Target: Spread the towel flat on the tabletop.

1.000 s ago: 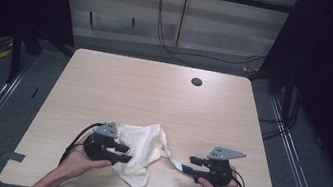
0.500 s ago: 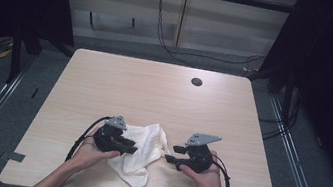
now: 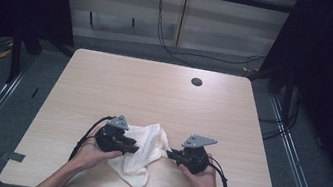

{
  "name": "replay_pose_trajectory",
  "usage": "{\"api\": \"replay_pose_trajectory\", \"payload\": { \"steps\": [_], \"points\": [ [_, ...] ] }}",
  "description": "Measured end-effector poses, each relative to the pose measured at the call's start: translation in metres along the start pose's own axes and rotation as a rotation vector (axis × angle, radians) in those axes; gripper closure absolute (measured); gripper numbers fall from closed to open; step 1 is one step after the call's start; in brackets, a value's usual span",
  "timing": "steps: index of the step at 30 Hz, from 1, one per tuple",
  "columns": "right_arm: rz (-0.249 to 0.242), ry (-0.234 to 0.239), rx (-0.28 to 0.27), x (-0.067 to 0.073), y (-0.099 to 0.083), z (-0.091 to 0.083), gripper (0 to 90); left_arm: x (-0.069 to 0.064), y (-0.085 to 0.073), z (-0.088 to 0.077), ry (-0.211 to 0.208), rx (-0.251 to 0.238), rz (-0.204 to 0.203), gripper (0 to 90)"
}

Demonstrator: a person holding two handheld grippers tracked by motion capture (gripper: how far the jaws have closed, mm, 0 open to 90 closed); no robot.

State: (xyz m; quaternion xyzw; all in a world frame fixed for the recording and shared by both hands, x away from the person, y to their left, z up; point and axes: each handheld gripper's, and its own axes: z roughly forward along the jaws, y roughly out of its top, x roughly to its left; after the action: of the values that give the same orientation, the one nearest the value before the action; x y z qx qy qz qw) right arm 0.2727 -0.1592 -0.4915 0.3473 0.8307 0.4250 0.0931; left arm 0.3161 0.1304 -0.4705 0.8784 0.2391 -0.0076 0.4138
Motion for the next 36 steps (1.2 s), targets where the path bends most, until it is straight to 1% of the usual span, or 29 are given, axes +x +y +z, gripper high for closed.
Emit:
{"api": "replay_pose_trajectory", "payload": {
  "steps": [1, 2, 3, 4, 5, 6, 7, 8, 9, 10, 11, 12, 13, 14, 15, 16, 17, 19, 20, 21, 23, 24, 26, 29, 31, 33, 34, 35, 36],
  "points": [
    [0.002, 0.001, 0.005, -0.001, 0.0, 0.001, 86.2, -0.004, 0.003, -0.003, -0.023, -0.031, 0.008, 69.4],
    [0.002, 0.001, 0.005, -0.001, 0.0, 0.001, 86.2, -0.008, 0.004, -0.005, -0.047, -0.067, 0.024, 69.4],
    [0.005, 0.002, 0.005, -0.002, 0.0, 0.001, 86.2, -0.012, 0.007, -0.004, -0.053, -0.081, 0.032, 72.5],
    [0.005, 0.001, 0.005, -0.003, -0.001, 0.001, 86.2, -0.016, 0.01, -0.001, -0.059, -0.079, 0.043, 72.9],
    [0.019, 0.001, 0.001, -0.005, -0.001, 0.001, 86.1, -0.024, 0.016, 0.009, -0.082, -0.055, 0.077, 72.6],
    [0.019, 0.001, 0.001, -0.005, -0.001, 0.001, 86.1, -0.024, 0.016, 0.009, -0.082, -0.055, 0.077, 72.3],
    [0.039, 0.005, 0.001, -0.007, -0.003, 0.001, 86.0, -0.03, 0.022, 0.022, -0.09, -0.031, 0.092, 71.4],
    [0.039, 0.005, 0.001, -0.007, -0.003, 0.001, 86.0, -0.03, 0.022, 0.022, -0.09, -0.031, 0.092, 70.9],
    [0.042, 0.009, -0.003, -0.009, -0.004, 0.001, 86.0, -0.032, 0.027, 0.033, -0.075, -0.009, 0.109, 69.8],
    [0.042, 0.009, -0.003, -0.009, -0.004, 0.001, 86.0, -0.032, 0.027, 0.033, -0.075, -0.009, 0.109, 69.0],
    [0.052, 0.01, -0.006, -0.009, -0.005, 0.0, 86.0, -0.03, 0.031, 0.041, -0.072, -0.027, 0.09, 68.1],
    [0.052, 0.01, -0.006, -0.009, -0.005, 0.0, 86.0, -0.03, 0.031, 0.041, -0.072, -0.027, 0.09, 68.3],
    [0.056, 0.012, -0.002, -0.012, -0.005, 0.0, 86.0, -0.026, 0.033, 0.045, -0.09, -0.016, 0.074, 68.2],
    [0.056, 0.012, -0.002, -0.012, -0.005, 0.0, 86.0, -0.025, 0.033, 0.048, -0.088, -0.013, 0.068, 68.2],
    [0.069, 0.01, -0.005, -0.012, -0.006, 0.0, 86.0, -0.024, 0.033, 0.052, -0.077, -0.011, 0.063, 68.3],
    [0.081, 0.02, -0.013, -0.014, -0.007, 0.0, 86.0, -0.025, 0.032, 0.055, -0.073, 0.006, 0.065, 68.8],
    [0.08, 0.014, -0.012, -0.016, -0.009, -0.001, 86.0, -0.028, 0.03, 0.06, -0.059, 0.041, 0.094, 68.9],
    [0.083, 0.016, -0.011, -0.018, -0.009, -0.001, 86.0, -0.028, 0.029, 0.061, -0.059, 0.051, 0.098, 68.5],
    [0.089, 0.015, -0.011, -0.019, -0.01, -0.002, 86.0, -0.026, 0.029, 0.062, -0.074, 0.046, 0.09, 67.2],
    [0.086, 0.012, -0.016, -0.02, -0.01, -0.002, 86.0, -0.025, 0.029, 0.063, -0.054, 0.052, 0.089, 65.9],
    [0.089, 0.01, -0.016, -0.02, -0.01, -0.002, 86.0, -0.022, 0.026, 0.067, -0.058, 0.064, 0.076, 59.0],
    [0.09, 0.008, -0.017, -0.02, -0.01, -0.002, 85.9, -0.023, 0.025, 0.068, -0.033, 0.078, 0.085, 58.1],
    [0.092, 0.0, -0.016, -0.02, -0.01, -0.001, 85.8, -0.024, 0.025, 0.071, -0.033, 0.089, 0.1, 55.7],
    [0.098, -0.01, -0.023, -0.021, -0.009, -0.003, 85.8, -0.025, 0.024, 0.074, -0.025, 0.074, 0.104, 55.0],
    [0.101, -0.011, -0.016, -0.022, -0.01, -0.002, 85.7, -0.027, 0.023, 0.075, -0.012, 0.065, 0.118, 54.8],
    [0.102, -0.009, -0.016, -0.023, -0.01, -0.002, 85.7, -0.028, 0.022, 0.075, -0.005, 0.068, 0.12, 55.0],
    [0.102, -0.009, -0.017, -0.023, -0.01, -0.001, 85.7, -0.03, 0.022, 0.076, 0.005, 0.061, 0.127, 55.2],
    [0.103, -0.01, -0.018, -0.023, -0.01, -0.001, 85.7, -0.034, 0.021, 0.077, 0.043, 0.056, 0.152, 56.1],
    [0.103, -0.01, -0.018, -0.023, -0.01, -0.001, 85.7, -0.034, 0.021, 0.077, 0.043, 0.056, 0.152, 58.7]
  ]
}}
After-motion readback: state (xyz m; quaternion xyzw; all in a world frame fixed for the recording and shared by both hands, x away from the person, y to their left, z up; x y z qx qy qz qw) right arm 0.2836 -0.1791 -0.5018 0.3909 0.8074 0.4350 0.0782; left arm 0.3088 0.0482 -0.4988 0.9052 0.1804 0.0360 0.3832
